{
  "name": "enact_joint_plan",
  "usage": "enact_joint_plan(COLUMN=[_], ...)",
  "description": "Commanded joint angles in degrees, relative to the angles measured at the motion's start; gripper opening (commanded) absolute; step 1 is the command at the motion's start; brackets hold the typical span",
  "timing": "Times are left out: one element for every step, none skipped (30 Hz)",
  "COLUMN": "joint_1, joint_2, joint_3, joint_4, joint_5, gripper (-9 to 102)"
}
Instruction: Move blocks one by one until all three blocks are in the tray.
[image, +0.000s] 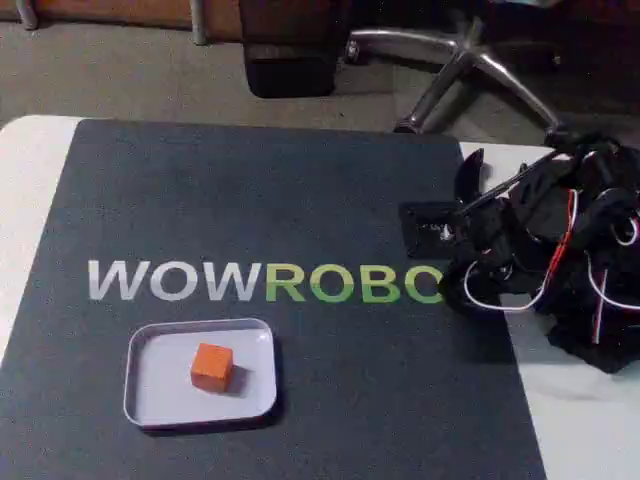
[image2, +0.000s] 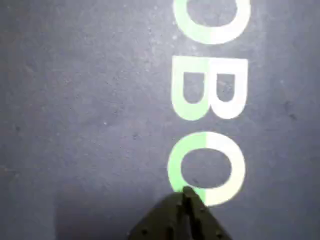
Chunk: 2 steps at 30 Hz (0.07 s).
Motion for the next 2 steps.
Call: enact_joint_plan(joint_1=[0.4,0.4], joint_2=[0.1,0.1], joint_3=[-0.3,-0.3], joint_4=[0.4,0.4], joint_5=[0.2,0.2], gripper=[-7,-7])
